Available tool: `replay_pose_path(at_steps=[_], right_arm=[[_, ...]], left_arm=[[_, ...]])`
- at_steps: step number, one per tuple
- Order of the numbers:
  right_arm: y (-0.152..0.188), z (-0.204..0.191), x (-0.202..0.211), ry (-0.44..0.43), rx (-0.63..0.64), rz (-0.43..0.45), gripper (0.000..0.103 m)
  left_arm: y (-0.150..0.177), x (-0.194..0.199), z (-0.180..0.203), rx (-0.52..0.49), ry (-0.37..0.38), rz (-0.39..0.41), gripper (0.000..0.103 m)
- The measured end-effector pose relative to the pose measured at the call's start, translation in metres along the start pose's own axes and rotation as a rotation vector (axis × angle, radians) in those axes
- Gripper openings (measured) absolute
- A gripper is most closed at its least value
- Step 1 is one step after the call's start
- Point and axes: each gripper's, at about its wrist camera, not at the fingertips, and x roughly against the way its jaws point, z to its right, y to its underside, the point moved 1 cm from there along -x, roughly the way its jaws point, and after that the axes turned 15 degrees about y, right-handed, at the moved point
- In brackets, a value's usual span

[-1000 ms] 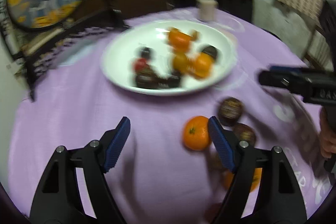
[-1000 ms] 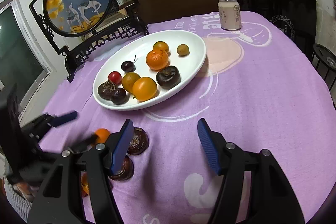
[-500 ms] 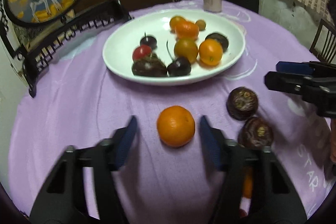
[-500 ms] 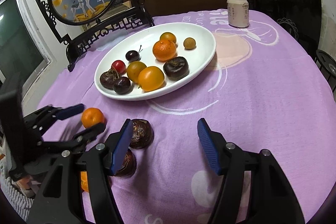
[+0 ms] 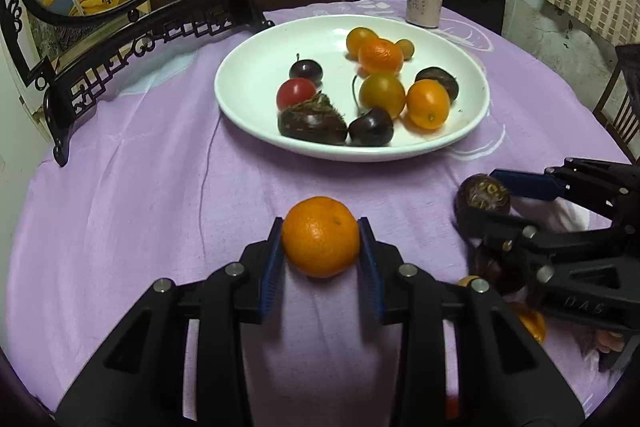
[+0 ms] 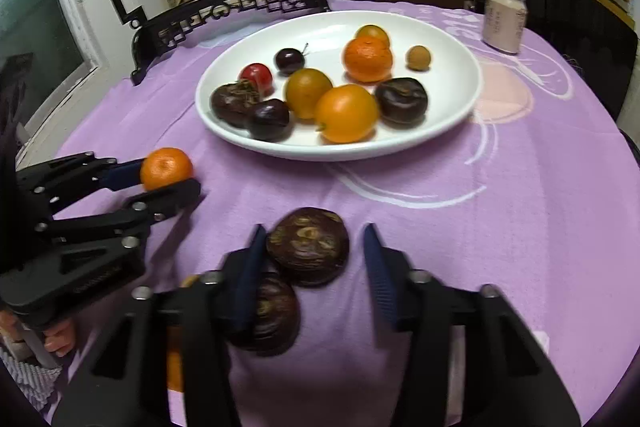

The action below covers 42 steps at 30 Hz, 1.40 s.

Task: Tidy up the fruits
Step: 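Place the mandarin and mangosteen on the plate with both grippers, then grasp a red tomato with the left gripper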

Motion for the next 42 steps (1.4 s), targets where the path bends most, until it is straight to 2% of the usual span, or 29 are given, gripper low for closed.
replay_pose_path(at_steps=[3,6,11,15,20,23,24,26,33,38,42], right_arm=[[0.003,0.003,0.006,-0.007,0.001,0.011,0.040],[0.001,0.014,0.022,-0.011,-0.025,0.052,0.041],[-0.030,0.038,0.043,-0.002,-0.112,0.132,0.041],[-0.061,0.045,0.025,0.006,-0.146,0.133,0.041],[-0.085,0.054,-0.010,0.033,-0.201,0.137,0.041],[-0.089,0.065,-0.025,-0.002,-0.268,0.101,0.042],[-0.088,0.070,-0.026,-0.034,-0.298,0.098,0.042],[-0.087,0.076,-0.021,-0.072,-0.329,0.102,0.042],[-0.064,0.069,0.008,-0.074,-0.285,0.105,0.042],[-0.029,0.057,0.030,-0.100,-0.221,0.078,0.042],[-0.001,0.051,0.046,-0.105,-0.187,0.071,0.042]], left_arm=[[0.001,0.001,0.001,-0.001,0.001,0.002,0.036],[-0.006,0.014,0.004,-0.007,0.010,0.043,0.036],[-0.043,0.027,0.005,-0.002,0.024,0.105,0.036],[-0.080,0.009,-0.005,0.032,0.030,0.124,0.036],[-0.095,-0.024,-0.018,0.099,0.056,0.110,0.038],[-0.093,-0.025,-0.020,0.107,0.055,0.118,0.060],[-0.093,-0.023,-0.021,0.107,0.050,0.128,0.061],[-0.093,-0.018,-0.023,0.114,0.053,0.138,0.061],[-0.073,0.004,-0.016,0.093,0.032,0.128,0.062],[-0.032,0.029,-0.009,0.072,0.036,0.105,0.065],[0.006,0.058,0.009,0.028,0.073,0.103,0.065]])
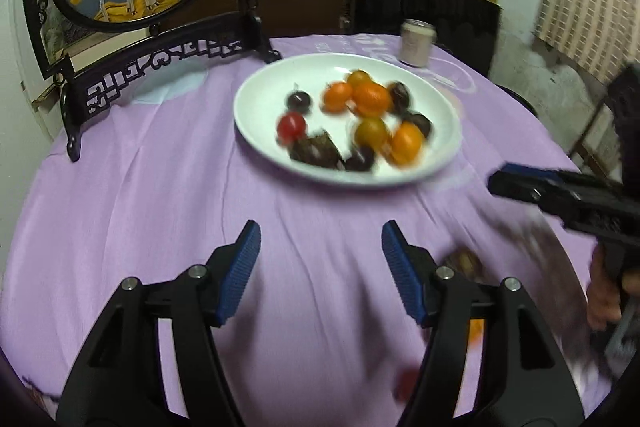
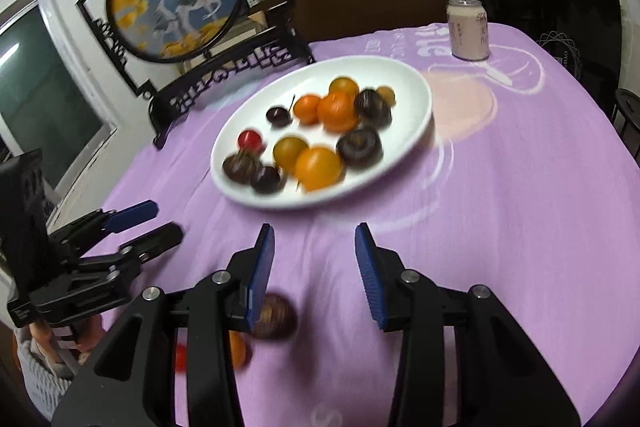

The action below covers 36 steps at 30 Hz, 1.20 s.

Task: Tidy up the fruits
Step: 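Grasp a red tomato with the left gripper, then carry the red tomato to the plate with the left gripper while the right gripper carries a mangosteen there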

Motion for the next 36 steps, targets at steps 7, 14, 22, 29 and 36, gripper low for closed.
replay_pose_path(at_steps=[7,14,22,29,36], right_arm=[[0.017,0.008,0.016,0.027,-0.017,0.022,0.056],[0.019,0.005,0.012,0.025,0.009,0.007,0.056],[0.024,0.000,0.003,0.043,0.035,-0.019,0.056],[0.038,-0.028,-0.008,0.126,0.200,-0.026,0.051],[0.044,-0.052,-0.009,0.059,0.268,-0.028,0.048]], left_arm=[[0.054,0.026,0.044,-0.162,0.073,-0.039,0.065],[0.071,0.008,0.061,-0.223,0.124,-0.133,0.065],[0.077,-0.003,0.065,-0.221,0.165,-0.197,0.028],[0.065,0.008,0.041,-0.139,0.102,-0.142,0.028],[0.061,0.007,0.026,-0.089,0.070,-0.148,0.029]])
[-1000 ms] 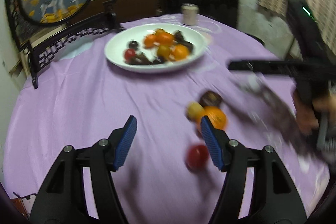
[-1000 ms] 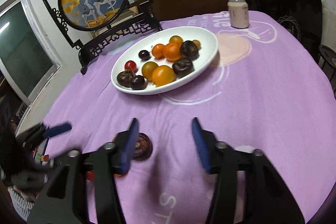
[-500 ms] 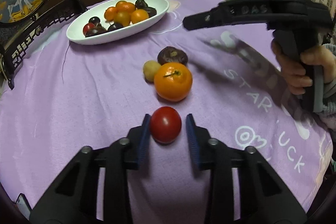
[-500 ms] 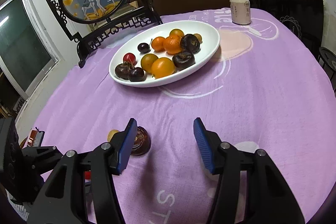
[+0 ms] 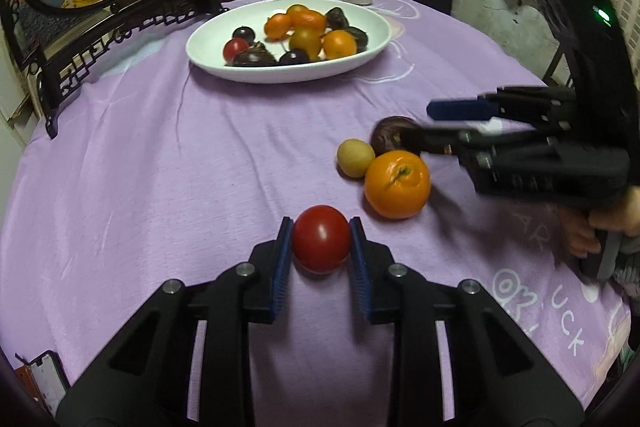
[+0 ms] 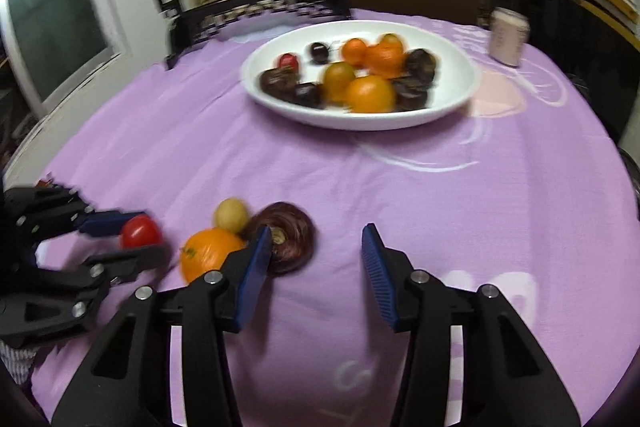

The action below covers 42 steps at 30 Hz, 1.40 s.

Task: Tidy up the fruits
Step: 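Carry the red tomato to the plate with the left gripper while the right gripper carries a mangosteen there, then release both fruits on the plate, then grasp a mandarin with the right gripper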

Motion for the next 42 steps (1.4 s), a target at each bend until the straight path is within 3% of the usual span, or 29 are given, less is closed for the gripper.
replay_pose_path(at_steps=[3,7,10,17,20,25,27,32,34,35,36,42], right_arm=[[0.003,-0.013,-0.004,-0.017,0.054,-0.012,0.048],[-0.002,-0.008,-0.013,-0.020,0.013,-0.034,0.046],[-0.001,-0.008,-0.013,-0.019,0.011,-0.037,0.039],[-0.003,0.001,-0.003,-0.010,-0.018,-0.009,0.039],[-0.016,0.022,0.006,-0.002,-0.091,0.030,0.039],[-0.061,0.054,0.004,0.000,-0.201,0.068,0.039],[-0.079,0.060,-0.004,0.000,-0.225,0.077,0.039],[-0.104,0.071,-0.038,-0.018,-0.298,0.068,0.039],[-0.106,0.076,-0.054,-0.023,-0.331,0.045,0.041],[-0.105,0.079,-0.058,-0.023,-0.350,0.035,0.044],[-0.103,0.082,-0.060,-0.036,-0.365,0.031,0.044],[-0.096,0.088,-0.047,-0.072,-0.385,0.040,0.044]], left_arm=[[0.000,0.002,-0.006,0.018,-0.009,0.003,0.029],[0.000,0.001,-0.008,0.029,-0.013,-0.003,0.029],[0.000,-0.004,-0.008,0.025,-0.017,-0.015,0.029],[-0.008,-0.003,-0.015,0.044,-0.033,0.008,0.029],[-0.032,0.001,-0.023,0.056,-0.052,0.036,0.028],[-0.102,-0.002,-0.040,0.069,-0.076,0.119,0.028],[-0.128,-0.013,-0.053,0.108,-0.059,0.147,0.028],[-0.158,-0.052,-0.075,0.166,-0.057,0.148,0.029],[-0.161,-0.064,-0.080,0.186,-0.050,0.149,0.036],[-0.160,-0.067,-0.080,0.188,-0.044,0.158,0.050],[-0.160,-0.067,-0.080,0.178,-0.048,0.168,0.056],[-0.154,-0.051,-0.074,0.170,-0.045,0.180,0.056]])
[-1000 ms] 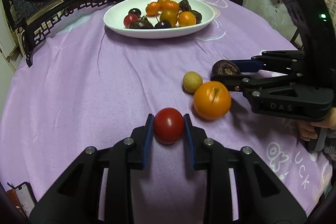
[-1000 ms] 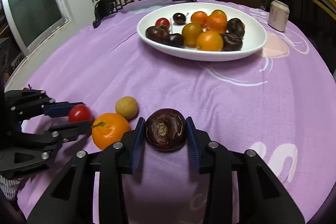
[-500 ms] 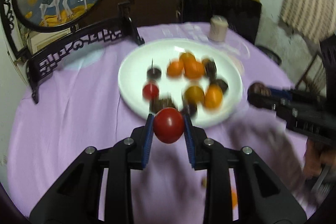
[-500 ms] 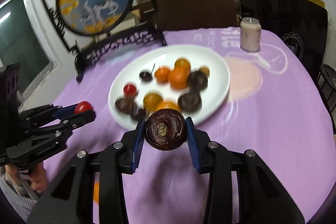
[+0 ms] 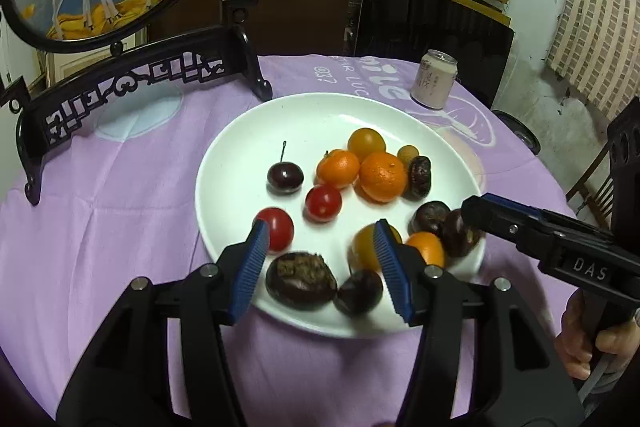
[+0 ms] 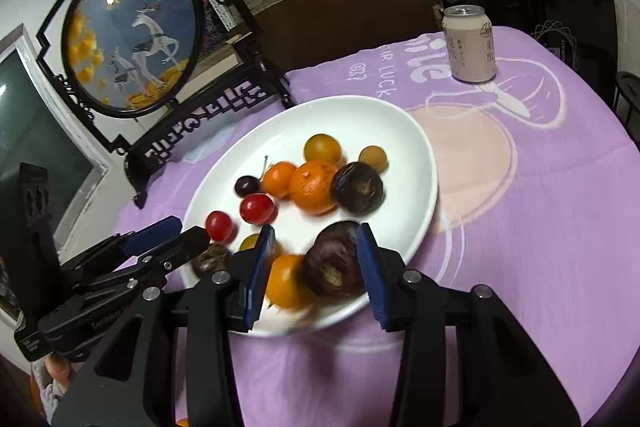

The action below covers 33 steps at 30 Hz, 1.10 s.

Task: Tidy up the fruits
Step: 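Release both fruits on the plate, then grasp a mandarin with the right gripper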

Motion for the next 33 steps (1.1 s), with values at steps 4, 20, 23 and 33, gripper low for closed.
replay_pose_path(at_steps=[4,20,23,33], right_arm=[[0.015,-0.002,0.018,0.012,0.033,0.008,0.044],[0.143,-0.084,0.067,-0.079,0.437,-0.082,0.056],[0.150,-0.094,0.059,-0.046,0.472,-0.076,0.056],[0.121,-0.051,0.072,0.112,0.409,0.011,0.040]], left_arm=[[0.018,0.015,0.006,-0.023,-0.022,-0.018,0.057],[0.082,0.075,-0.012,0.033,-0.090,-0.024,0.064],[0.085,0.072,-0.006,0.012,-0.088,-0.039,0.064],[0.101,0.052,0.037,-0.133,-0.006,-0.124,0.064]])
